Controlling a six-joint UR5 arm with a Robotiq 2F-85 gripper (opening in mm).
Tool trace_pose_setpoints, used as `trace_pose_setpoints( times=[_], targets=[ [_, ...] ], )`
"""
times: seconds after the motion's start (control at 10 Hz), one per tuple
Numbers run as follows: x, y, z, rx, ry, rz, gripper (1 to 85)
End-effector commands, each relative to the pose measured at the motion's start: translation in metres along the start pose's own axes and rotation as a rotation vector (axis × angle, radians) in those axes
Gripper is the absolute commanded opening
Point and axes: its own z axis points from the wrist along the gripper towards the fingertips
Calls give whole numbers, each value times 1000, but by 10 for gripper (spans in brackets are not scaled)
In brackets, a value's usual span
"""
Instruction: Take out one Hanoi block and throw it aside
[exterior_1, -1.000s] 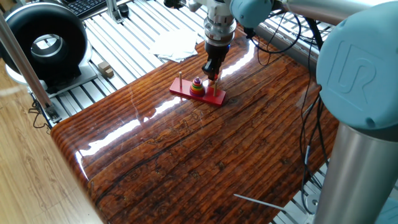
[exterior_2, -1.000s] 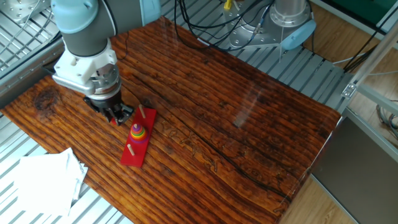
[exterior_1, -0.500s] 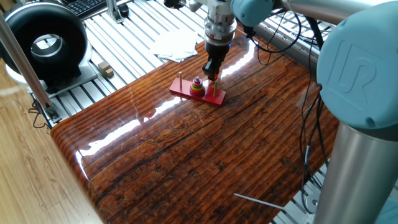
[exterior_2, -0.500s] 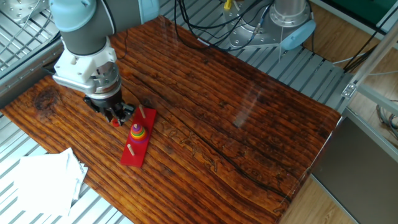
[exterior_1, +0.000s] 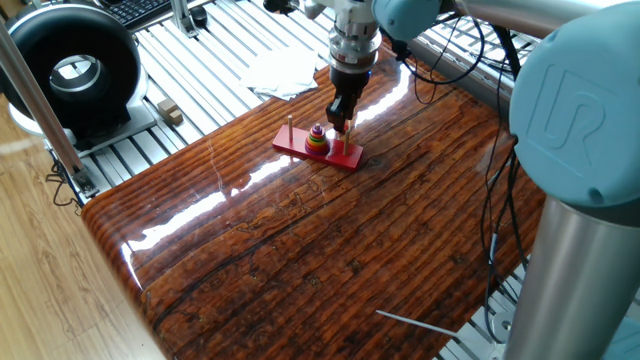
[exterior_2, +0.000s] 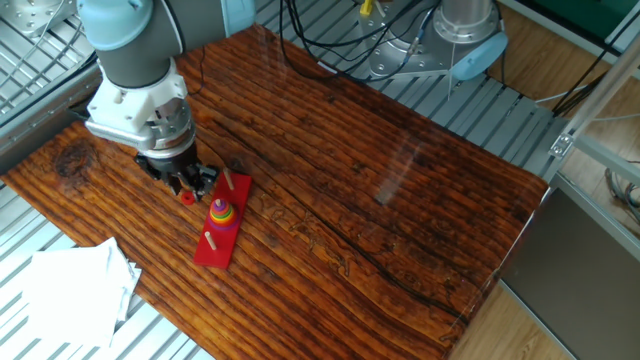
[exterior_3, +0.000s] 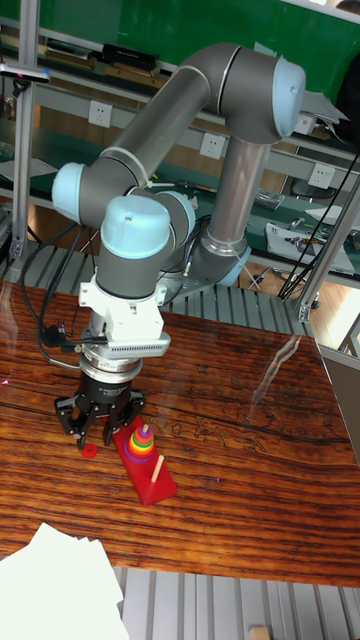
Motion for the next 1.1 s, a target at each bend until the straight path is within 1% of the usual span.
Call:
trace_pose_setpoints(
  times=[0.0,0.2,0.3,0.4,0.5,0.6,0.7,0.8,0.9,1.0],
  targets=[
    [2,2,-8,-17,1,6,407],
    [5,3,-17,-18,6,19,403],
    [4,4,-23,-15,7,29,387],
    [0,4,-29,-5,10,57,327],
    [-3,3,-38,15,17,94,263],
    [-6,6,-45,19,17,119,207],
    [-10,10,-54,20,12,145,160],
    [-15,15,-63,20,0,195,130],
    [-20,29,-73,1,-12,248,93],
    [-23,38,-78,0,-20,277,67]
  ],
)
